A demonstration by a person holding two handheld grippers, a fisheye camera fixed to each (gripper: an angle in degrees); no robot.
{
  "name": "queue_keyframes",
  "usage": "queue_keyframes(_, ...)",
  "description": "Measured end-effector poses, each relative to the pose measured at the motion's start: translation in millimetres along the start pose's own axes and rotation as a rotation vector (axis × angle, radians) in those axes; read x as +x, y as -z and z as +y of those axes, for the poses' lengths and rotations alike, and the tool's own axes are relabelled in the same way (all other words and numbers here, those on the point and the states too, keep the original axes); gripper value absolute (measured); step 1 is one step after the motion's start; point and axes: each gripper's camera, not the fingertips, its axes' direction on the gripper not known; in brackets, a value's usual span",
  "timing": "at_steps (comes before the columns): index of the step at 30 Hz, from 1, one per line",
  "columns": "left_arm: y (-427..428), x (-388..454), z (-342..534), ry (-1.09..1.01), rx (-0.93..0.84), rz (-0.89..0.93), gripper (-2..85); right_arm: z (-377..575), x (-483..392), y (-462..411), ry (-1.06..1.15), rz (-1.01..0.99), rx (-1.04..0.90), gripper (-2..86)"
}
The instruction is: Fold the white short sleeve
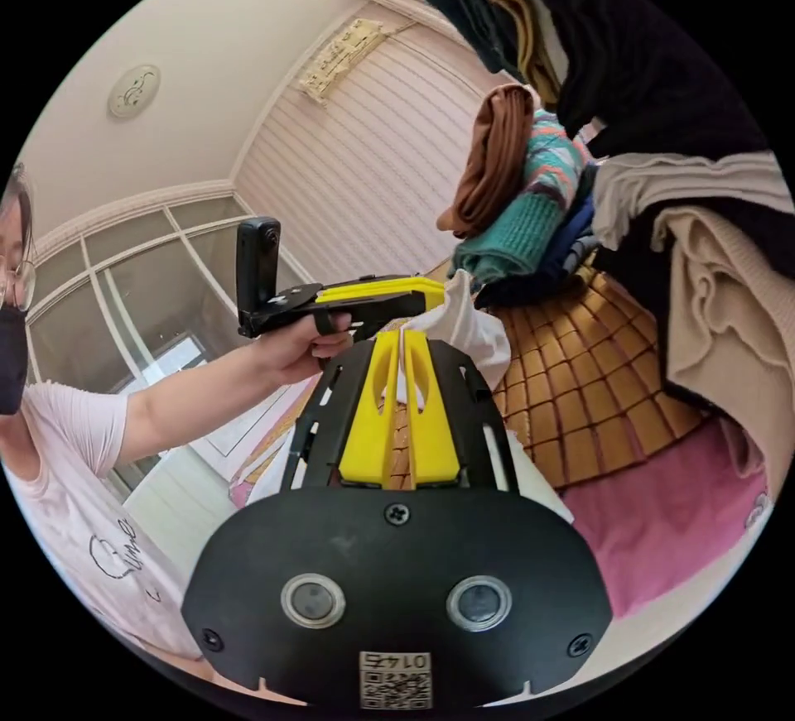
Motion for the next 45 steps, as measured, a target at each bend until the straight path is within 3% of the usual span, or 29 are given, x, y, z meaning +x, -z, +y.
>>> queue_keyframes(8,297.4,-109.6,208.0,0.369,0.271,-0.361,-1.0,-18.9,-172.8,-125.2,0.253,-0.255,-0.198,0.3)
queue_keyframes(14,420.2,-101.9,388.7,0.634,0.374,-0.439,-1.0,43.4,-298.2,-209.3,0.464,-0.404,-0.396,0.3)
queue_keyframes(19,431.5,-90.6,477.6,0.835,0.379,-0.41,-1.0,149.0,-344.1,-274.7,0.568,-0.38,-0.649,0.3)
queue_keyframes(28,474.0,-108.2,548.3,0.99,0.455,-0.352,-1.0,236.3,-355.8,-312.5,0.606,-0.415,-0.816,0.4)
queue_keyframes(34,493.7,-135.2,576.7,1.069,0.272,-0.34,-1.0,309.2,-376.0,-346.9,0.738,-0.446,-0.99,1.0)
queue_keyframes(39,513.7,-147.3,613.7,1.194,0.253,-0.307,-0.7,366.4,-375.5,-368.3,0.833,-0.381,-1.08,3.8)
queue_keyframes(45,543.6,-150.2,626.6,1.225,0.231,-0.313,0.9,375.6,-341.3,-368.6,0.781,-0.385,-1.125,6.1)
